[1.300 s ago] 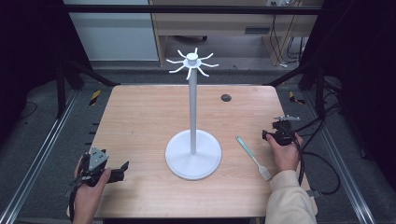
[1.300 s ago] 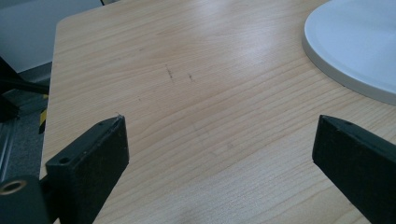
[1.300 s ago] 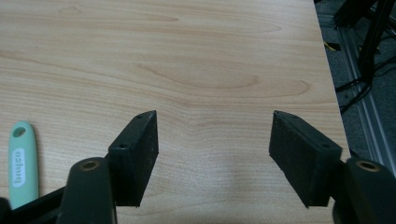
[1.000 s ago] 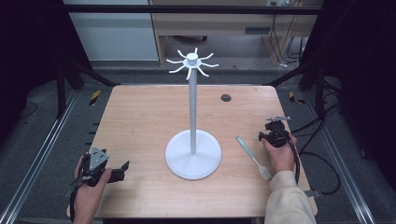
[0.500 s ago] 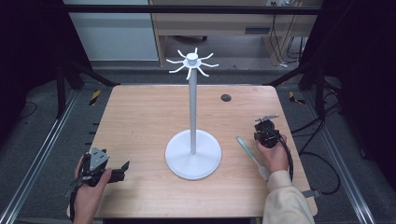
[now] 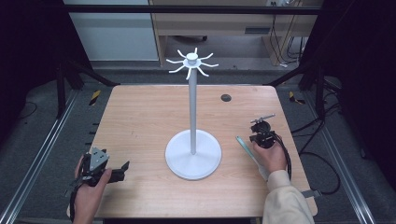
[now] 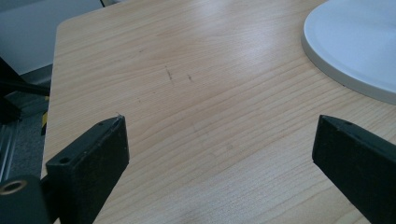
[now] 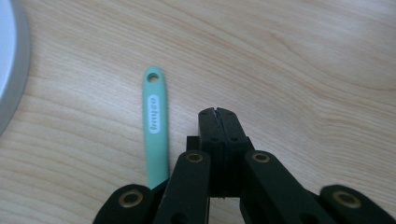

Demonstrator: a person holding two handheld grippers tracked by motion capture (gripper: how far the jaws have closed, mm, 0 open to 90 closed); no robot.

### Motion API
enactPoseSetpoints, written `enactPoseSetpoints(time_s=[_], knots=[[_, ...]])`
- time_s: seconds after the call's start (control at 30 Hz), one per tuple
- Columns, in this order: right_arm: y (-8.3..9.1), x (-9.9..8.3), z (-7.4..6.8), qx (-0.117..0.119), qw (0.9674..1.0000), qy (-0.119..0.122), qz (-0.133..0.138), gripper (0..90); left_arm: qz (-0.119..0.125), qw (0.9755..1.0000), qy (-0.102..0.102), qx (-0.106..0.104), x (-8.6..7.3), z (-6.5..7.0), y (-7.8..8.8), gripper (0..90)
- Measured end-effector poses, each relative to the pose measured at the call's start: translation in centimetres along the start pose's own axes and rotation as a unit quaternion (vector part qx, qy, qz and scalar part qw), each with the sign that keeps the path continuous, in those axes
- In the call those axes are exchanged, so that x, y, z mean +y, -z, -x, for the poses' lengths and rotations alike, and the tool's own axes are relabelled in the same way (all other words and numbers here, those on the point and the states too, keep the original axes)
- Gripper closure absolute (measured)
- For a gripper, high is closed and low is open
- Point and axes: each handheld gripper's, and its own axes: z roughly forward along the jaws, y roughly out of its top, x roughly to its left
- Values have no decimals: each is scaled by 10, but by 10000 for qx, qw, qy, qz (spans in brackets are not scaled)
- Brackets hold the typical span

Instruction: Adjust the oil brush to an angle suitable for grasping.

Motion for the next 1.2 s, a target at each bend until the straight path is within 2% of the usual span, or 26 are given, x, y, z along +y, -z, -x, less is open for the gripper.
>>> enactPoseSetpoints(time_s=[0.23, 0.67, 0.73, 0.83, 0.93, 0.97, 1.1, 1.2], knots=[[-8, 0, -5, 244, 9995, 34, -211, 900, -10, 10000, -17, -16, 0, 0, 0, 34], [-13, 1, -10, 351, 9990, 130, -259, 900, -10, 10000, -22, -18, 0, 1, 0, 34], [-13, 1, -10, 480, 9985, 91, -258, 900, -14, 10000, -25, -18, 0, 0, 0, 34], [-13, 1, -14, 584, 9978, 183, -255, 900, -16, 10000, -32, -22, 0, 1, 0, 34], [-12, 1, -22, 769, 9958, 404, -290, 900, -8, 10000, -24, -27, 0, 1, 0, 34], [-12, 1, -22, 769, 9958, 404, -290, 900, -8, 10000, -24, -27, 0, 1, 0, 34], [-11, 0, -30, 1009, 9930, 504, -349, 900, -21, 10000, -38, -32, 0, 1, 0, 35], [-10, -1, -34, 1134, 9904, 684, -394, 900, -10, 10000, -32, -27, 0, 1, 0, 35]])
